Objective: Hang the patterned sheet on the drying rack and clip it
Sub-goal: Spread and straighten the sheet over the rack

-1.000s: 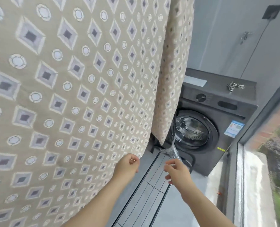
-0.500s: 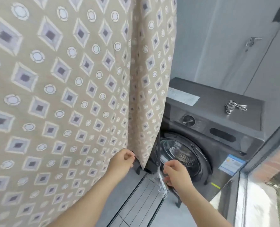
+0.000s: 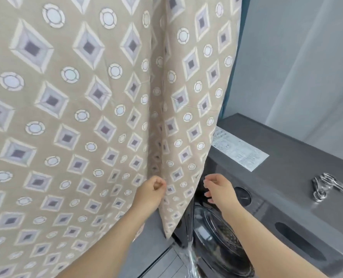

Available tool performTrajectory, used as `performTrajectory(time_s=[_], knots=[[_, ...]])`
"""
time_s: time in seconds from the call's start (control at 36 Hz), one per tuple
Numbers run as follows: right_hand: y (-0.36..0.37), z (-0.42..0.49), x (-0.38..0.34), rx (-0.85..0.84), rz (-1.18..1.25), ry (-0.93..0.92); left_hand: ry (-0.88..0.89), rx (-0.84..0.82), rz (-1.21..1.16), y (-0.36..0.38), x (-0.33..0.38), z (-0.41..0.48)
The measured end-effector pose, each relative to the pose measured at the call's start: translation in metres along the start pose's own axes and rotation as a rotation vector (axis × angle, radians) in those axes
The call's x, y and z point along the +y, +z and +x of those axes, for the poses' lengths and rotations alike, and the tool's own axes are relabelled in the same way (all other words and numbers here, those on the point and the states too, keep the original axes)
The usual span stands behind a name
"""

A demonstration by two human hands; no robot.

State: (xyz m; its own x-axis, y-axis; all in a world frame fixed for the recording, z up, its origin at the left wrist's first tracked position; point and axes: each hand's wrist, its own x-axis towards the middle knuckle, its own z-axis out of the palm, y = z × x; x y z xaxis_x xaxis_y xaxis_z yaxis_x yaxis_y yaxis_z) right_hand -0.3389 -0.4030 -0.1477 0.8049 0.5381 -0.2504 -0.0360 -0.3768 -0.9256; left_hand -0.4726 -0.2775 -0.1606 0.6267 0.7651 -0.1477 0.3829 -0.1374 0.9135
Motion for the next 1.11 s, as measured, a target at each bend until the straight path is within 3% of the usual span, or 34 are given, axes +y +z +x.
performTrajectory(time_s=[0.22,0.33,0.44,0.56,0.69,0.89,1.0,1.11], knots=[[-0.017,0.058,-0.045,0.036,0.064,-0.098,0.148,0.006,0.042,0.013,0.042,0.051],[-0.026,0.094,-0.079,0.048,0.217,-0.137,0.307,0.141,0.032,0.016,0.076,0.066],[-0.029,0.129,-0.103,-0.031,0.359,-0.108,0.416,0.329,0.024,0.025,0.102,0.078],[-0.031,0.154,-0.120,-0.195,0.531,-0.025,0.479,0.385,0.014,0.038,0.118,0.091],[-0.034,0.176,-0.126,-0.488,0.596,0.007,0.450,0.427,-0.011,0.054,0.128,0.098],[-0.046,0.169,-0.102,-0.671,0.629,-0.208,0.376,0.490,-0.002,0.068,0.123,0.098],[-0.054,0.165,-0.084,-0.676,0.388,-0.255,0.332,0.470,0.006,0.077,0.116,0.097],[-0.063,0.166,-0.071,-0.484,0.287,-0.292,0.305,0.426,0.015,0.088,0.116,0.090]])
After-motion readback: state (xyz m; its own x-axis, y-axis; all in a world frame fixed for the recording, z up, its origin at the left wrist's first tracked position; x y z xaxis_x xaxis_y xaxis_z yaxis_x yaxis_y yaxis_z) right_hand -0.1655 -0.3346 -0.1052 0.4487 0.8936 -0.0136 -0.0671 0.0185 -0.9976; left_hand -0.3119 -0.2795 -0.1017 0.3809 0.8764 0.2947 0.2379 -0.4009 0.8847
